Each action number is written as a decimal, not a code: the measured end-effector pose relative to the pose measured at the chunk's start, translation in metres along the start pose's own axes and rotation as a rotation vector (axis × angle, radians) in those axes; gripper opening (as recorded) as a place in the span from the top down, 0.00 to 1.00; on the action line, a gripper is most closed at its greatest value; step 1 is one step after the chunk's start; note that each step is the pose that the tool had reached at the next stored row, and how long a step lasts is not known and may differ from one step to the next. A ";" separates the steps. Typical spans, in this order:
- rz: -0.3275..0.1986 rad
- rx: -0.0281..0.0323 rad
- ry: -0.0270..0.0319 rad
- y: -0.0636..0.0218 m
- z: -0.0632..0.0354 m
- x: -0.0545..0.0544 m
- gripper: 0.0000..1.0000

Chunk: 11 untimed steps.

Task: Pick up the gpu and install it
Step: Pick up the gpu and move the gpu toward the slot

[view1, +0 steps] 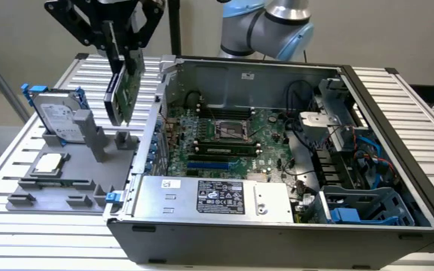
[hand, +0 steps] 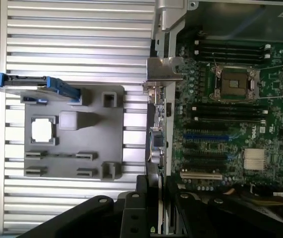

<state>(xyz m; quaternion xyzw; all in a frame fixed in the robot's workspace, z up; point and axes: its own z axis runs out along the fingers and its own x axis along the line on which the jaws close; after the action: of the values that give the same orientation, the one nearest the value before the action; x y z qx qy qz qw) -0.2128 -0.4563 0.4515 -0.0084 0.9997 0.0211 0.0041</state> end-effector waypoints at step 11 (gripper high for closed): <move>0.000 0.0012 0.0033 -0.0010 0.0037 -0.050 1.00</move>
<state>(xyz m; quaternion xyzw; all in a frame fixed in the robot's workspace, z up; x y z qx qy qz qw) -0.1625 -0.4563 0.4482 -0.0084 0.9998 0.0205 0.0025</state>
